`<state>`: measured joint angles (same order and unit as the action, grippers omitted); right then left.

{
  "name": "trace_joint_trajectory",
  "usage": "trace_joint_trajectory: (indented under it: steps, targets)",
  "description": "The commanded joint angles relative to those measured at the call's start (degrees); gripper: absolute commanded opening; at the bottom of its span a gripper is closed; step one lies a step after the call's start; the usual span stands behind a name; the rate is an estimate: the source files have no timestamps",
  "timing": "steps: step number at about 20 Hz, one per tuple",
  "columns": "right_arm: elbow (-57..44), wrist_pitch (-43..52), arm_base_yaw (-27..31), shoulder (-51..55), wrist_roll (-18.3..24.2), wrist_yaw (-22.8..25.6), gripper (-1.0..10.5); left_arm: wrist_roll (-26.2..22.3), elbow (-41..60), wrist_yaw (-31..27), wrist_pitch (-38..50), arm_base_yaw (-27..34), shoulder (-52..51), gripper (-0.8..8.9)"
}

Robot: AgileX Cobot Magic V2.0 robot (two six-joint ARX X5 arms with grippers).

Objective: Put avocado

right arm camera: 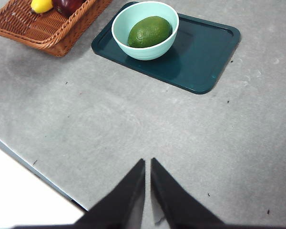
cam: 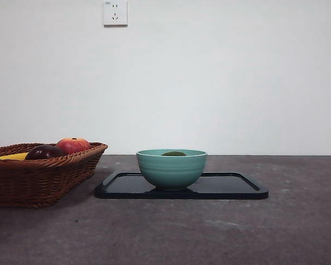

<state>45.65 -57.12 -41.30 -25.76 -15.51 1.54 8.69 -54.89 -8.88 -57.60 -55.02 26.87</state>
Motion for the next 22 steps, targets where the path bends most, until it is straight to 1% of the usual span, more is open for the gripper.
trace_joint_trajectory:
  steps: [1,6,8,9,10,13,16,17,19,20,22]
  targets:
    - [0.52,0.83,-0.57,-0.22,-0.57,0.0,0.1,-0.09,-0.66,-0.15,0.61,-0.48,0.13,0.09]
    - [0.52,1.01,-0.57,-0.22,-0.59,0.0,0.1,-0.09,-0.66,-0.15,0.59,-0.39,0.13,0.09]
    - [0.52,1.01,-0.57,-0.22,-0.57,0.0,0.1,-0.09,-0.66,-0.07,0.57,2.58,-0.07,0.09]
    - [0.52,1.01,-0.57,-0.22,-0.57,0.0,0.1,-0.24,-0.63,-0.09,0.55,5.25,-0.07,0.09]
    - [0.52,1.01,-0.57,-0.22,-0.57,0.0,0.1,-2.03,-0.63,-0.13,0.2,8.79,-0.04,0.09]
    - [0.52,1.01,-0.57,-0.22,-0.57,0.0,0.1,-3.54,-0.59,-0.15,1.57,21.64,-1.22,0.09]
    - [0.52,1.01,-0.57,-0.22,-0.57,0.0,0.1,-3.61,0.85,-0.15,8.98,34.86,-2.62,0.09]
    - [0.52,1.01,-0.57,-0.22,-0.57,0.0,0.1,-5.64,2.21,-0.22,11.52,38.64,-3.15,0.09]
    - [0.52,1.01,-0.57,-0.22,-0.57,0.0,0.1,-9.53,5.86,-0.09,15.76,44.33,-4.39,0.09]
    - [0.52,1.01,-0.57,-0.22,-0.57,0.0,0.1,-9.53,8.09,0.15,17.53,46.51,-5.01,0.09]
    - [0.52,1.01,-0.57,-0.22,-0.57,0.0,0.1,-9.29,13.25,4.46,20.96,49.88,-6.19,0.09]
